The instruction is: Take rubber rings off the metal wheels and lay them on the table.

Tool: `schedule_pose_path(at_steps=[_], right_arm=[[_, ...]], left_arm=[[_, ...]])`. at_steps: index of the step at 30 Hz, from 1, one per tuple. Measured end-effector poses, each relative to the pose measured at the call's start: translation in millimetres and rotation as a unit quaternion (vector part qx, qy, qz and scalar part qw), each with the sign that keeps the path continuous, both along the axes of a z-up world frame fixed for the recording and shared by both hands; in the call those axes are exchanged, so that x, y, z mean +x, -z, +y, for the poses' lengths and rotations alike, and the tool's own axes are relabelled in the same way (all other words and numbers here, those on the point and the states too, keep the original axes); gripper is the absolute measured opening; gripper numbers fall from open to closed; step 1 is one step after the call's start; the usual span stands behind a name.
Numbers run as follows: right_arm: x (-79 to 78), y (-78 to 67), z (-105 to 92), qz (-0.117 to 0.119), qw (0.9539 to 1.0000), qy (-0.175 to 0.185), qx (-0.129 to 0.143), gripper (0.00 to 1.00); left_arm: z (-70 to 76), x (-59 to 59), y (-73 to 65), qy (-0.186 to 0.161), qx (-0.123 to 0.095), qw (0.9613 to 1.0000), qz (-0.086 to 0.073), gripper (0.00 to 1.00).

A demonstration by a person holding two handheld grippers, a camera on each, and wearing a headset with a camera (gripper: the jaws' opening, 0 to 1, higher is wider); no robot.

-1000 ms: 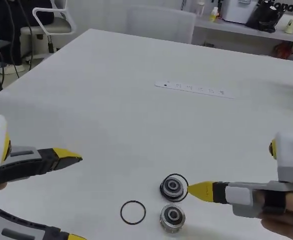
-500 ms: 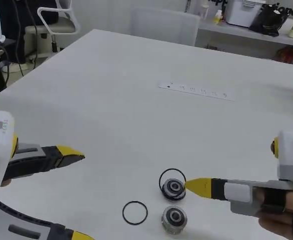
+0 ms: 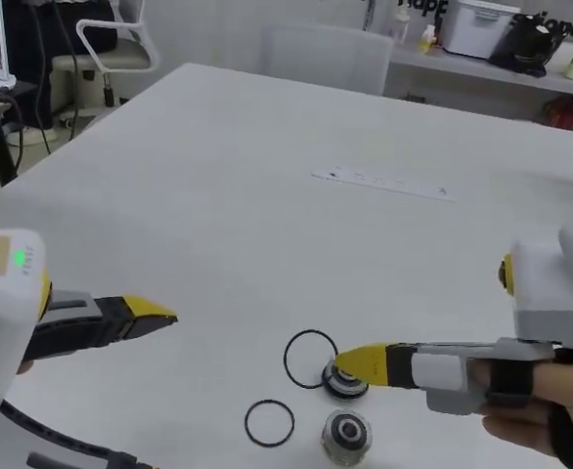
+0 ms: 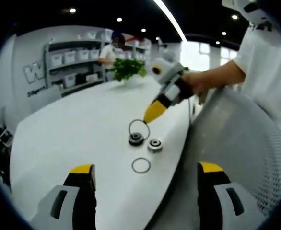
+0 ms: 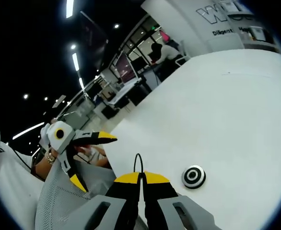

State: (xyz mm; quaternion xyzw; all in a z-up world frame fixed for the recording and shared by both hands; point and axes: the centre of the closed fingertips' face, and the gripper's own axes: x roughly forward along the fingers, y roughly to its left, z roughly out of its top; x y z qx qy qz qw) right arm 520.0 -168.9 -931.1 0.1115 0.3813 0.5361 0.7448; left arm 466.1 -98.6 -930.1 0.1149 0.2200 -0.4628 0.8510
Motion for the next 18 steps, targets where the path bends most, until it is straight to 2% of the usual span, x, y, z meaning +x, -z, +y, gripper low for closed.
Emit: schedule_pose_path(at_steps=[6,10,15,18], right_arm=[[2.2,3.9,15.1,0.005,0.9999,-0.013,-0.009,0.00],[-0.6,11.7,24.7,0.009,0.9998,-0.013,-0.013,0.00],[-10.3,36.3,22.8,0.014,0.9987,-0.023,-0.043,0.00],[-6.6,45.0,16.4,0.017,0.9982,-0.016,-0.055,0.00]], left_arm=[[0.3,1.1,-0.5,-0.003,-0.002,1.0000,0.000,0.88],[0.4,1.0,0.7,-0.002,0.001,1.0000,0.002,0.88],[1.1,1.8,0.8,-0.006,-0.001,1.0000,0.003,0.88],[0.6,1.8,0.2,-0.007,-0.008,0.9999,0.007,0.87]])
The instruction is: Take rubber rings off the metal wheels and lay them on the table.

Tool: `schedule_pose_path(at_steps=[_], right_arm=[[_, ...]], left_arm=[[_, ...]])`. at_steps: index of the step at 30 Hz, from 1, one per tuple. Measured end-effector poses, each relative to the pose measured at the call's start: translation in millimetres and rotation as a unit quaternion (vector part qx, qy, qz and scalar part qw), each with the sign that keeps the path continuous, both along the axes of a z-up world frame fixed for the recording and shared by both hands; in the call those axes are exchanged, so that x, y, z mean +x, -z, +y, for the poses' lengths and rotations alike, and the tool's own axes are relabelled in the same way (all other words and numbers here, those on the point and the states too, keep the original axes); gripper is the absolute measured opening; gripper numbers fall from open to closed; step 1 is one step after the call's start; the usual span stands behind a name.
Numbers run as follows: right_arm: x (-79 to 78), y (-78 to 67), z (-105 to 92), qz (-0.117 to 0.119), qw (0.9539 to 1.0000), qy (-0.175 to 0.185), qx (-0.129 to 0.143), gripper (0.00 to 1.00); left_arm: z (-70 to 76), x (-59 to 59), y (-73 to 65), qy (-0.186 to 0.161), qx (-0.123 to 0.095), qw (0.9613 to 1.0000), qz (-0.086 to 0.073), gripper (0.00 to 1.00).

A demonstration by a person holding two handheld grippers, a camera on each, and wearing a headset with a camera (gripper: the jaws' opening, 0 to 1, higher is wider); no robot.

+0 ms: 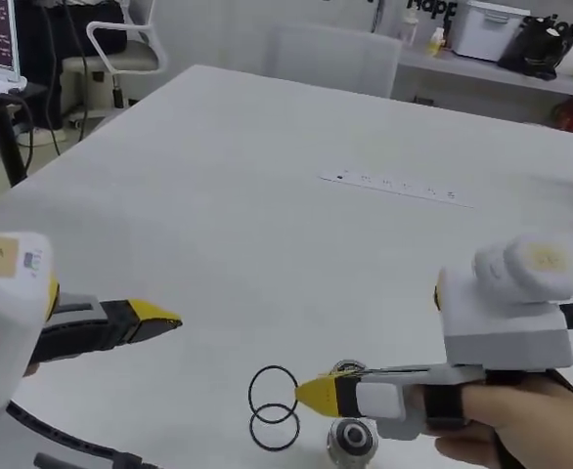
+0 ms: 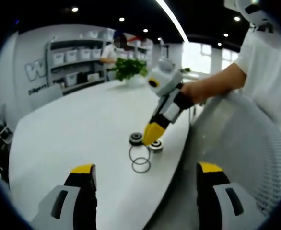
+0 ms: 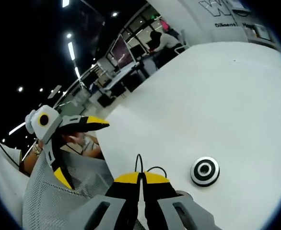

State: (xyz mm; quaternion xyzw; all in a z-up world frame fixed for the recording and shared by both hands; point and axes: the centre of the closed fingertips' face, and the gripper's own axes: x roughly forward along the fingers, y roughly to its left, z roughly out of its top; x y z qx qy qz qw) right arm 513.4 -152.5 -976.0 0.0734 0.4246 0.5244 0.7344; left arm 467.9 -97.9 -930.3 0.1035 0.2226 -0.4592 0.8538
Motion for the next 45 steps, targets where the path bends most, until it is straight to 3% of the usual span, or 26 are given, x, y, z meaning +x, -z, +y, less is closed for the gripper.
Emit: schedule_pose_path(at_steps=[7,17,23,30,33,38,45], right_arm=[[4.4,13.1,-7.8,0.018,0.9996,0.018,-0.014,0.00],[1.2,21.9,-8.7,0.018,0.9993,0.011,-0.031,0.00],[-1.6,14.9,-2.8,0.032,0.9994,0.012,-0.008,0.00],[-3.1,15.4,-2.2,0.034,0.9993,0.008,-0.008,0.00],[-3.0,17.6,-3.0,0.031,0.9994,0.006,-0.014,0.00],[-3.1,27.5,-6.7,0.004,0.9986,-0.006,-0.052,0.00],[-1.7,30.2,-7.9,-0.003,0.9982,-0.010,-0.059,0.00]], left_arm=[[0.2,-0.8,1.2,0.001,0.000,1.0000,0.003,0.87],[1.9,-0.5,0.9,-0.008,-0.006,0.9999,0.007,0.86],[2.4,-0.3,1.2,-0.010,-0.007,0.9999,0.008,0.85],[2.2,-0.5,2.0,-0.011,-0.007,0.9999,0.012,0.85],[2.4,-0.2,2.0,-0.011,-0.007,0.9998,0.011,0.85],[2.8,0.1,1.9,-0.013,-0.009,0.9998,0.013,0.85],[3.8,0.4,1.9,-0.016,-0.010,0.9997,0.013,0.84]])
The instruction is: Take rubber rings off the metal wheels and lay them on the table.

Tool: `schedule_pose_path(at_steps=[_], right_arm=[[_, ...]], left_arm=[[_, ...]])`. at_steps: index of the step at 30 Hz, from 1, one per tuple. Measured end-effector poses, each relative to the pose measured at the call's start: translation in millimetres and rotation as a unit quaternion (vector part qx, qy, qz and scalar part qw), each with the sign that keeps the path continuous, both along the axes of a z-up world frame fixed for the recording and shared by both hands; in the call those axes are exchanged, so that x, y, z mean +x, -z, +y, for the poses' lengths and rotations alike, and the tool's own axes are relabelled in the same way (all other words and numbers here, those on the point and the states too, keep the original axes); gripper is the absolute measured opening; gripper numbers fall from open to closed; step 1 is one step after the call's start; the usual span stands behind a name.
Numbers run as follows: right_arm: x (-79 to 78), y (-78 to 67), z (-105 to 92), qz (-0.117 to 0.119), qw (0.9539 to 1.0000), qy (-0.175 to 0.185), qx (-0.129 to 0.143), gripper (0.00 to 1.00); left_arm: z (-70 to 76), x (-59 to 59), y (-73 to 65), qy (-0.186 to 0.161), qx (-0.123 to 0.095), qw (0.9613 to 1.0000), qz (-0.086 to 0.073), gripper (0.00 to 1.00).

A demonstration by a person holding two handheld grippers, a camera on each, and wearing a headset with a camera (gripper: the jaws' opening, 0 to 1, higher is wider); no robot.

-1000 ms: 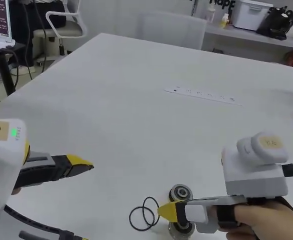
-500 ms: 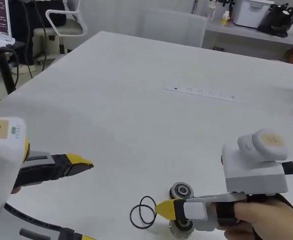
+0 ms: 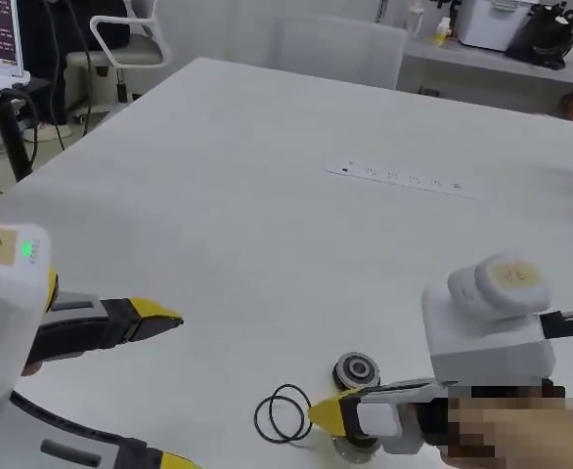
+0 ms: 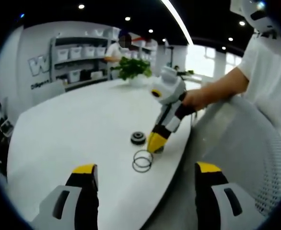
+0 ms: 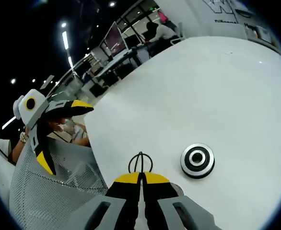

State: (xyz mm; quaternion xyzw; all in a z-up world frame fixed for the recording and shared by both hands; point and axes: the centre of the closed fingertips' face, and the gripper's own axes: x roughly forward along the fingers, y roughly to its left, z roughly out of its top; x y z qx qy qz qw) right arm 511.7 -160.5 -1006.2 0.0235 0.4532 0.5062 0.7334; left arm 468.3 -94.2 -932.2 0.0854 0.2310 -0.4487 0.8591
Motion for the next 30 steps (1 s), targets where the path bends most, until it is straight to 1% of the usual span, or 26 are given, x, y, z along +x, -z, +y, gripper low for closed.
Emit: schedule_pose_path(at_steps=[6,10,12,16,20,25,30], right_arm=[[6.1,-0.4,-2.3,-0.009,0.9999,0.007,0.000,0.00],[8.0,1.9,-4.0,-0.016,0.9998,0.006,-0.005,0.02],[9.1,2.2,-5.1,-0.015,0.9998,0.010,-0.006,0.01],[11.9,0.7,-6.0,-0.016,0.9997,0.017,-0.003,0.05],[13.6,-1.7,-7.1,-0.019,0.9996,0.021,0.000,0.04],[16.7,-7.9,-7.6,-0.022,0.9993,0.028,0.011,0.05],[21.0,-18.7,-7.5,-0.030,0.9985,0.035,0.029,0.05]], left_arm=[[0.2,0.1,0.4,-0.002,-0.001,1.0000,0.002,0.84],[0.3,0.0,1.1,-0.001,0.000,1.0000,0.003,0.84],[0.5,-0.1,1.4,-0.001,0.001,1.0000,0.003,0.84],[0.9,-0.1,1.5,-0.002,0.001,1.0000,0.004,0.84],[1.0,0.0,1.6,-0.003,0.001,1.0000,0.004,0.84],[0.9,-0.2,2.5,-0.002,0.002,1.0000,0.005,0.84],[1.1,0.0,3.1,-0.002,0.003,1.0000,0.007,0.84]])
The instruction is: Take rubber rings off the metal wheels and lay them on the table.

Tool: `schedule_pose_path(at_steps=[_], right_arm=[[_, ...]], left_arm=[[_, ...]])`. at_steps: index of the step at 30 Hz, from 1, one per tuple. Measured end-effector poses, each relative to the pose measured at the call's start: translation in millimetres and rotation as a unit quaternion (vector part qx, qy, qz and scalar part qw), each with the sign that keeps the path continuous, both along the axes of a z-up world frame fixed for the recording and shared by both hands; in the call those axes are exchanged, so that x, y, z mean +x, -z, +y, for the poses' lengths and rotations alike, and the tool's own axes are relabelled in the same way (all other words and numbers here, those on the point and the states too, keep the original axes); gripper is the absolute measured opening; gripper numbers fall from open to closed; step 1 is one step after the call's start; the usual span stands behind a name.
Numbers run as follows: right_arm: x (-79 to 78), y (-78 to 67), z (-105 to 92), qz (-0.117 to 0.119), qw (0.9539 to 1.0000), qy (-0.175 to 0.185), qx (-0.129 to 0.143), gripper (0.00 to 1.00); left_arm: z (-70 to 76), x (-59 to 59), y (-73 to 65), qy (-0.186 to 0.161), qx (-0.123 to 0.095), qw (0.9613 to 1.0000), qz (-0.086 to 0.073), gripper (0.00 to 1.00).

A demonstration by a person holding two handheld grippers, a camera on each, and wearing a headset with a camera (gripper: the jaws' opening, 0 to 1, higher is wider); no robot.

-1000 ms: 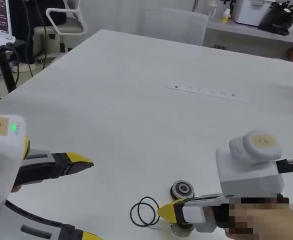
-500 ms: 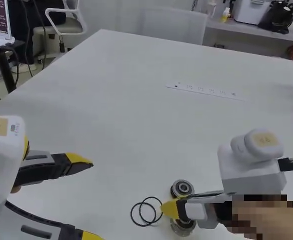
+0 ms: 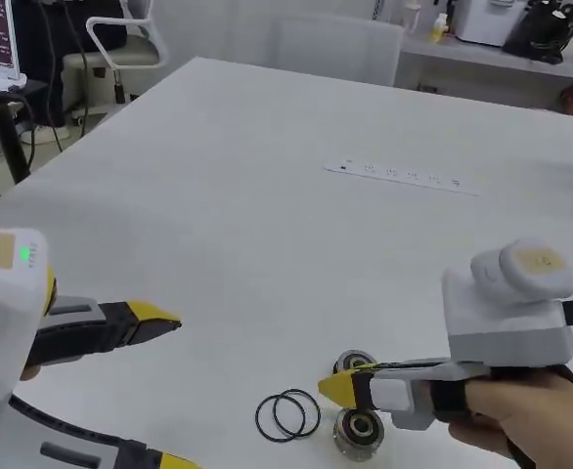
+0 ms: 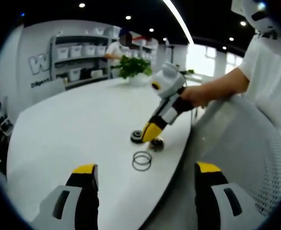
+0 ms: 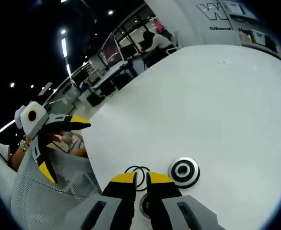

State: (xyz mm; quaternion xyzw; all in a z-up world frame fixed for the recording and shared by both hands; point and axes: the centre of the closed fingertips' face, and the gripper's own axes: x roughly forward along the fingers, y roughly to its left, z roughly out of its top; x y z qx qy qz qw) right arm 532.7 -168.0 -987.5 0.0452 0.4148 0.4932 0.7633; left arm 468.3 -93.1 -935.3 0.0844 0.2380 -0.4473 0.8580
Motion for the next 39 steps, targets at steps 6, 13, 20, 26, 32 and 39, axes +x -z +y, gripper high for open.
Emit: schedule_pose_path(at_steps=[6,13,20,26,32,39], right_arm=[[6.3,-12.4,-0.6,-0.017,0.9997,0.007,0.016,0.07],[19.8,-33.7,-5.5,-0.058,0.9973,0.017,0.041,0.08],[34.2,-41.5,-20.2,-0.064,0.9951,0.054,0.052,0.08],[45.1,-46.3,-33.2,-0.068,0.9923,0.085,0.058,0.08],[54.5,-45.8,-44.6,-0.069,0.9901,0.110,0.054,0.08],[59.6,-40.9,-53.6,-0.065,0.9890,0.125,0.045,0.08]], left_arm=[[0.1,-0.3,1.4,0.002,0.003,1.0000,0.002,0.84],[0.8,-0.1,2.0,0.002,0.007,1.0000,0.002,0.84],[-2.5,-1.2,0.6,0.013,0.008,0.9999,0.000,0.86],[-3.6,-0.2,-1.4,0.016,0.005,0.9998,-0.005,0.87],[-4.5,2.2,-12.5,0.018,-0.007,0.9997,-0.013,0.87],[-17.3,12.2,-43.6,0.034,-0.012,0.9982,-0.047,0.87]])
